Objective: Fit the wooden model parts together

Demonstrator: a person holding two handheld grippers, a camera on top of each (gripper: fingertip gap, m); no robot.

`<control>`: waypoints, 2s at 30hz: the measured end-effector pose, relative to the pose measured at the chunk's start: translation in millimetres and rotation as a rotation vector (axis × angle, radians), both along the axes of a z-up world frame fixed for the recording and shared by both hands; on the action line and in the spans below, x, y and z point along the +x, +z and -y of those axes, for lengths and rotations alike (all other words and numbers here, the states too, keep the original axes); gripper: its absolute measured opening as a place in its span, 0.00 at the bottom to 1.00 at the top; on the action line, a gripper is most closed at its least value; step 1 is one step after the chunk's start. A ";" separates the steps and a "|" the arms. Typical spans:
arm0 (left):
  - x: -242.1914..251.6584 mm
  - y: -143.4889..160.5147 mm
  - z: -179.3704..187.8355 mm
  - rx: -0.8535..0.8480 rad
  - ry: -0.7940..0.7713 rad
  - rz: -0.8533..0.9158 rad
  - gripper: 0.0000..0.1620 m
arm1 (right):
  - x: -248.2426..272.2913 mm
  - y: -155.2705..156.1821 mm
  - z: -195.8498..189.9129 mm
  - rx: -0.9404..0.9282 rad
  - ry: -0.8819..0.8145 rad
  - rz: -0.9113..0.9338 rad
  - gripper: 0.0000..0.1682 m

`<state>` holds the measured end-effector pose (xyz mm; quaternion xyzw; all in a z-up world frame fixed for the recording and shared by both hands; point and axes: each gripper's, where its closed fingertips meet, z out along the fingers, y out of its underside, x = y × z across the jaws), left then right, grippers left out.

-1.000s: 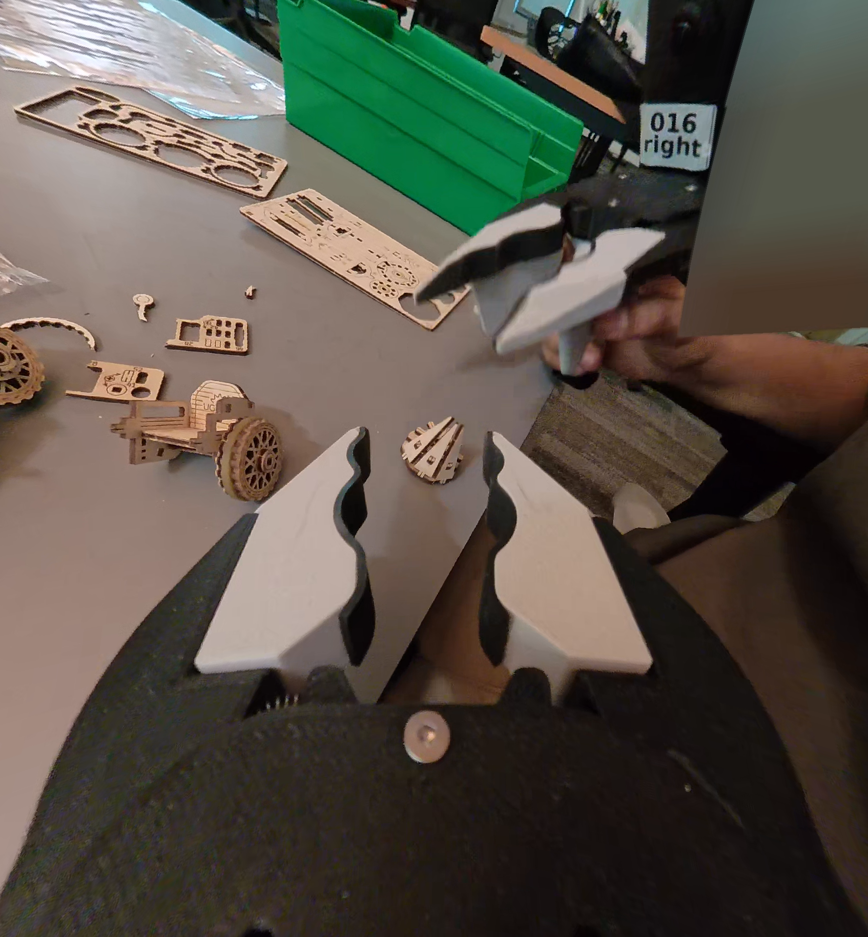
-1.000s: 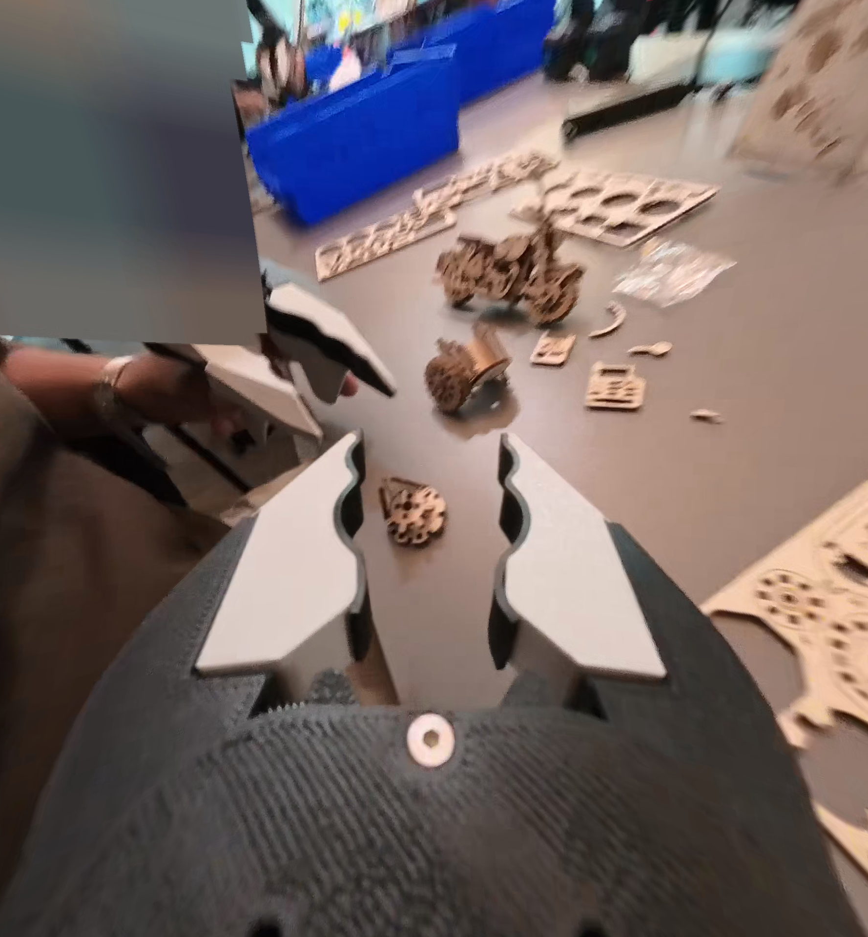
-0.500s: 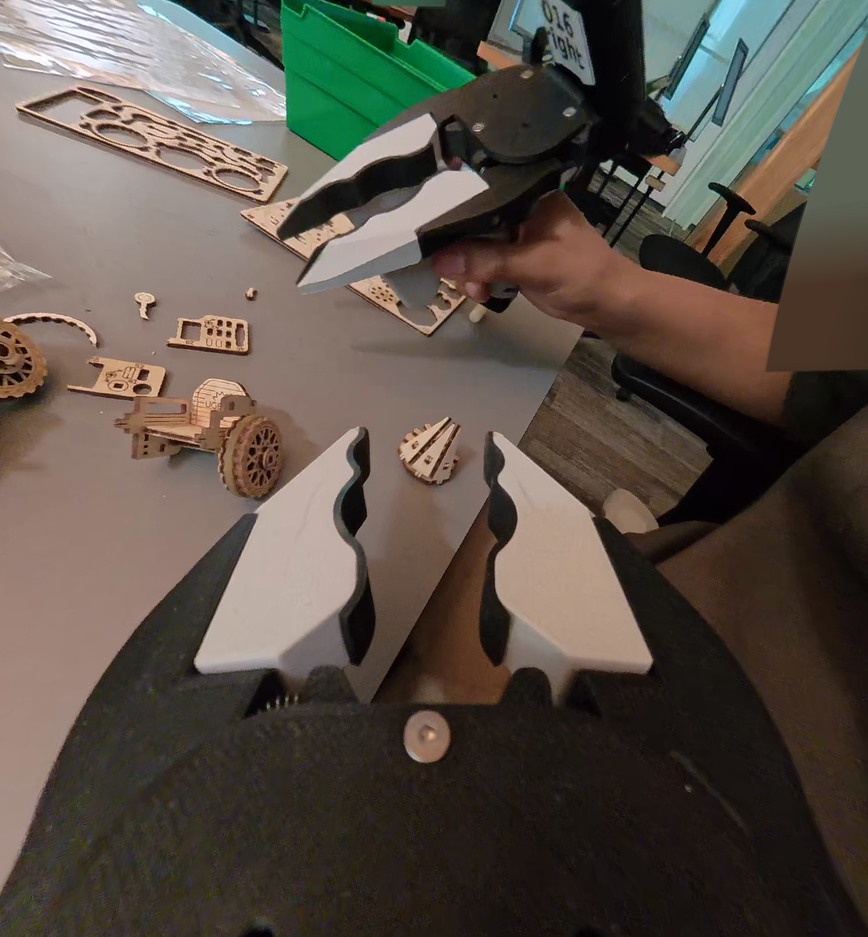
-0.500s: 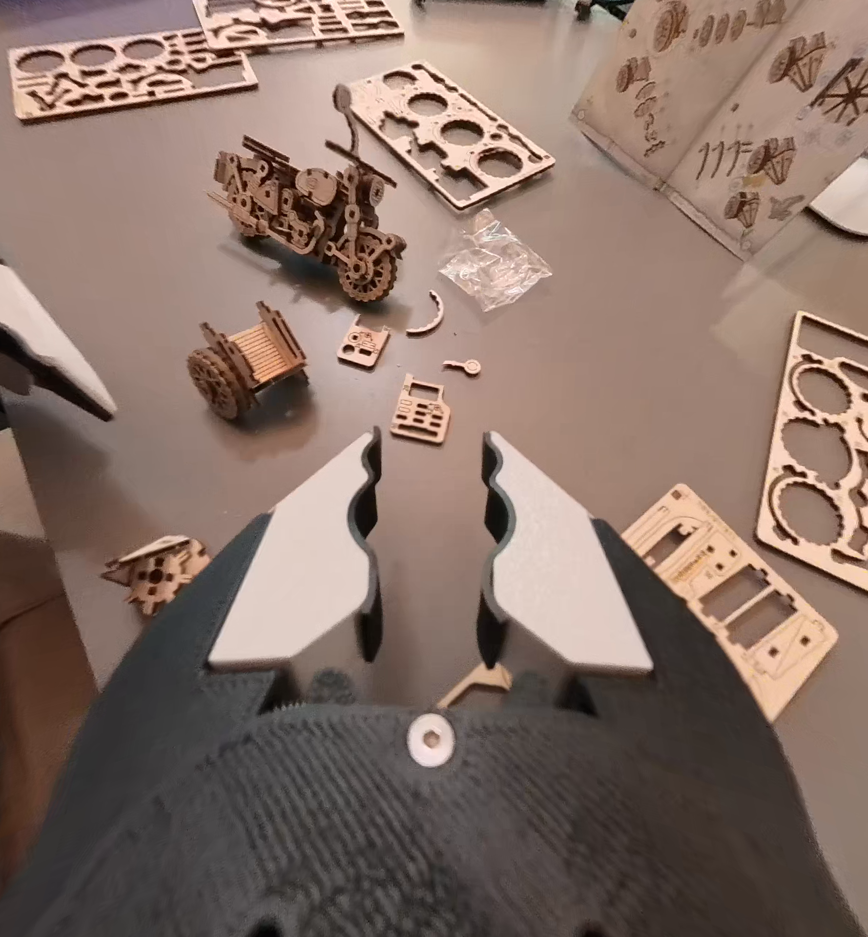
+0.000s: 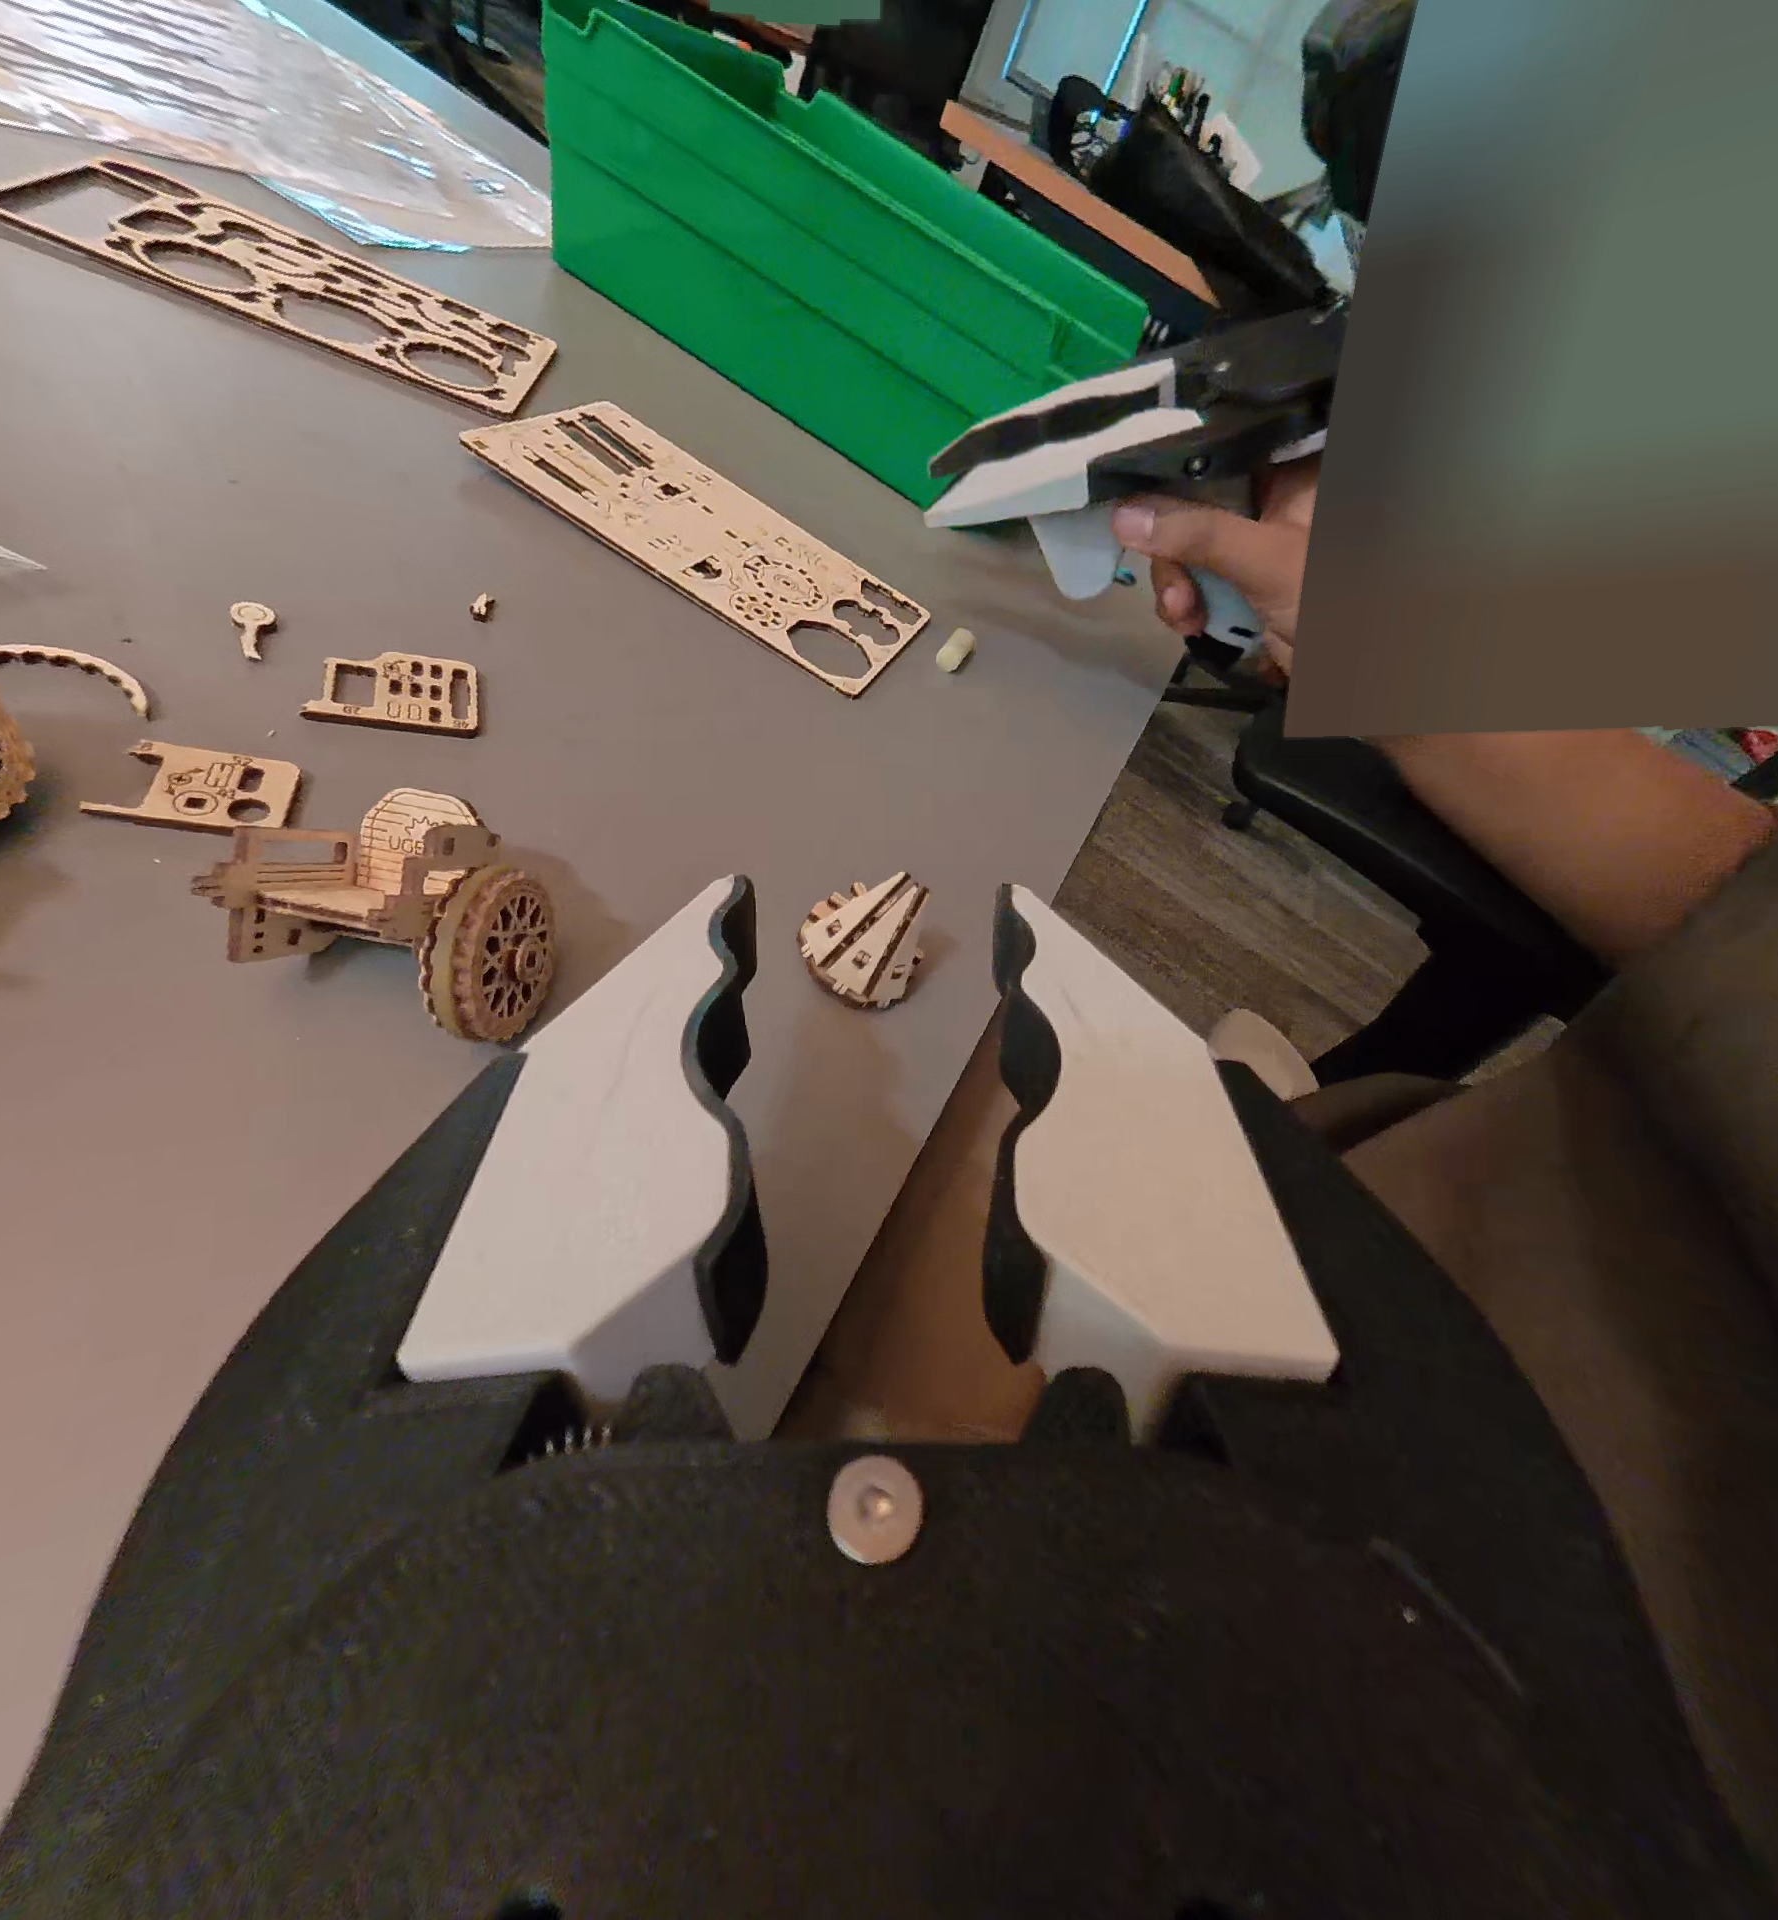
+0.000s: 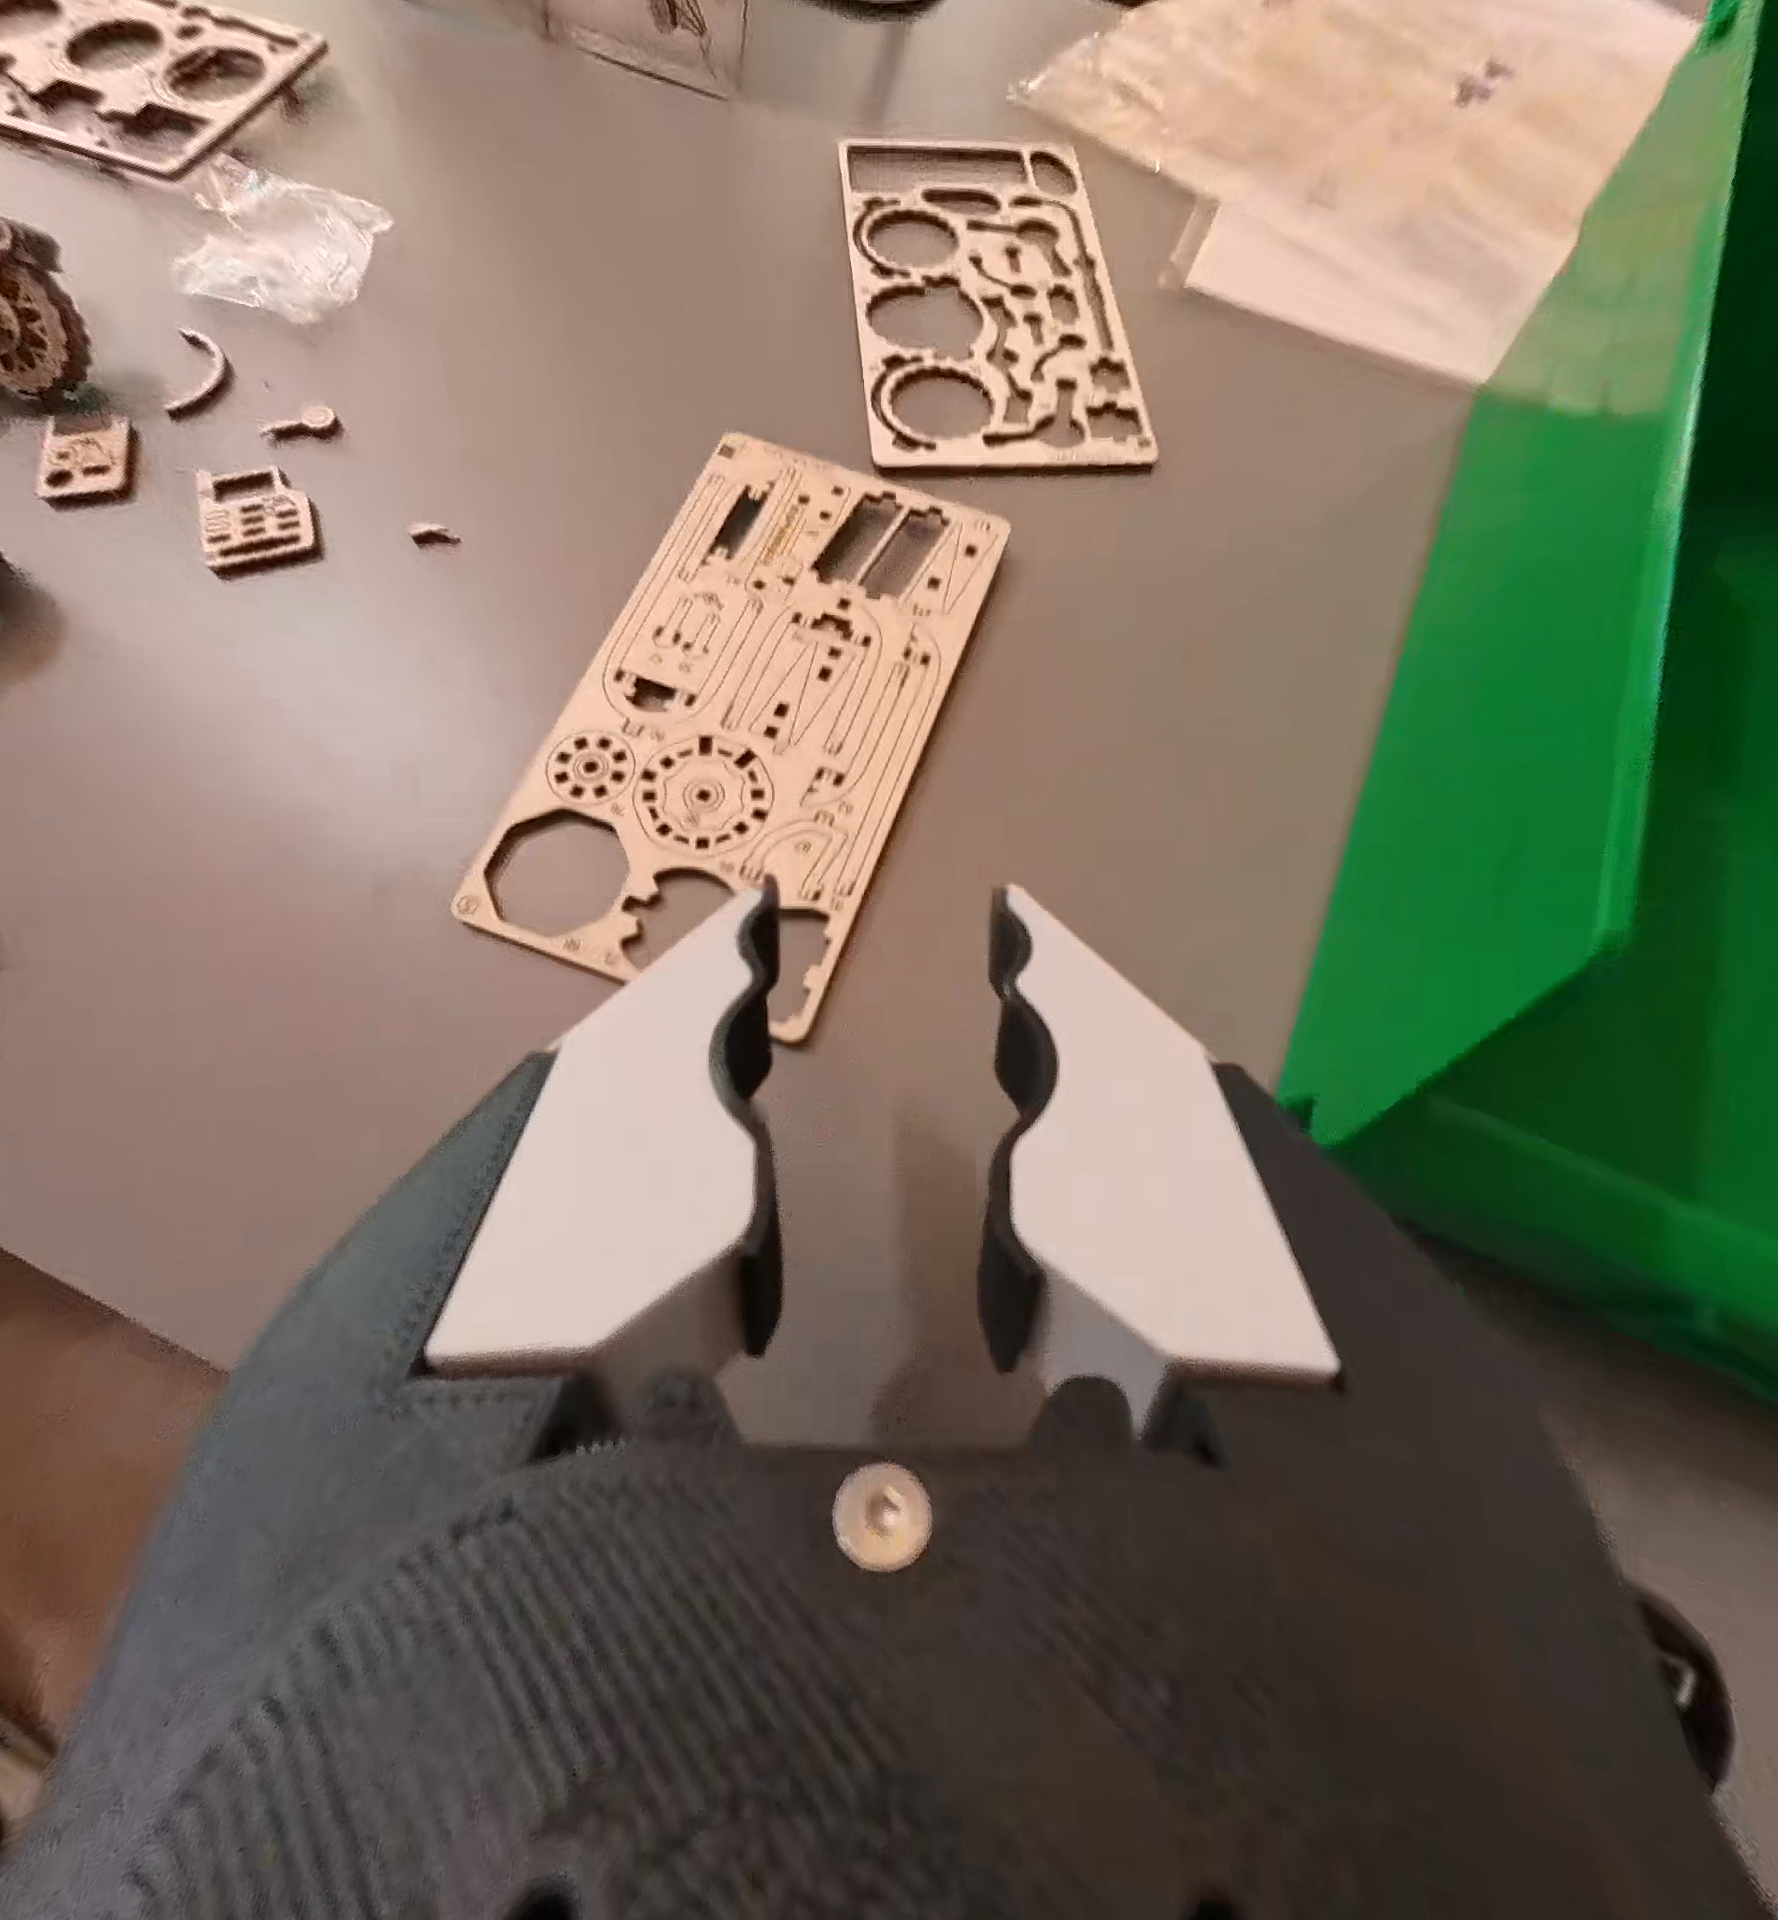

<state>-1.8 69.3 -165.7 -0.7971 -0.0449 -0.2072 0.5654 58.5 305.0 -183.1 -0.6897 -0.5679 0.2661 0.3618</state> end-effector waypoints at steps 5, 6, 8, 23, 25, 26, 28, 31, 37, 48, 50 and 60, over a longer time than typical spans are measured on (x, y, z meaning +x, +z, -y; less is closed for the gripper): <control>5.0 -1.7 -5.4 -0.007 -0.016 -0.018 0.26 | -10.5 -17.8 12.8 -0.079 0.049 0.036 0.25; 7.0 -2.5 -6.0 -0.011 -0.023 -0.018 0.26 | -13.8 -23.0 14.9 -0.083 0.058 0.057 0.25; 11.1 -4.2 -6.6 -0.018 -0.035 -0.026 0.26 | -21.3 -31.0 16.2 -0.068 0.065 0.096 0.29; 11.7 3.2 4.0 0.011 -0.038 -0.021 0.25 | -45.7 -2.6 35.7 0.030 0.113 -0.032 0.37; 8.1 4.5 5.0 0.017 -0.025 -0.015 0.25 | -45.7 22.8 38.5 0.041 0.124 -0.168 0.33; 6.6 5.1 5.1 0.019 -0.020 -0.009 0.25 | -44.0 32.3 38.6 0.045 0.122 -0.221 0.32; 3.9 5.2 4.8 0.020 -0.012 0.011 0.25 | -40.1 40.8 38.2 0.050 0.119 -0.273 0.32; 1.6 6.1 4.0 0.023 -0.007 0.040 0.25 | -36.4 41.5 35.8 0.070 0.113 -0.278 0.35; -38.1 20.8 10.5 0.092 0.195 -0.047 0.42 | -32.5 38.9 32.2 0.181 0.097 -0.242 0.28; -152.3 25.3 56.8 0.001 0.530 -0.367 0.80 | -40.5 42.4 41.1 0.203 0.139 -0.322 0.51; -170.6 23.5 68.3 -0.006 0.593 -0.359 0.81 | -41.5 46.5 40.7 0.200 0.130 -0.355 0.53; -165.1 9.8 59.1 -0.043 0.548 -0.300 0.64 | -41.8 34.5 33.8 0.114 0.094 -0.332 0.64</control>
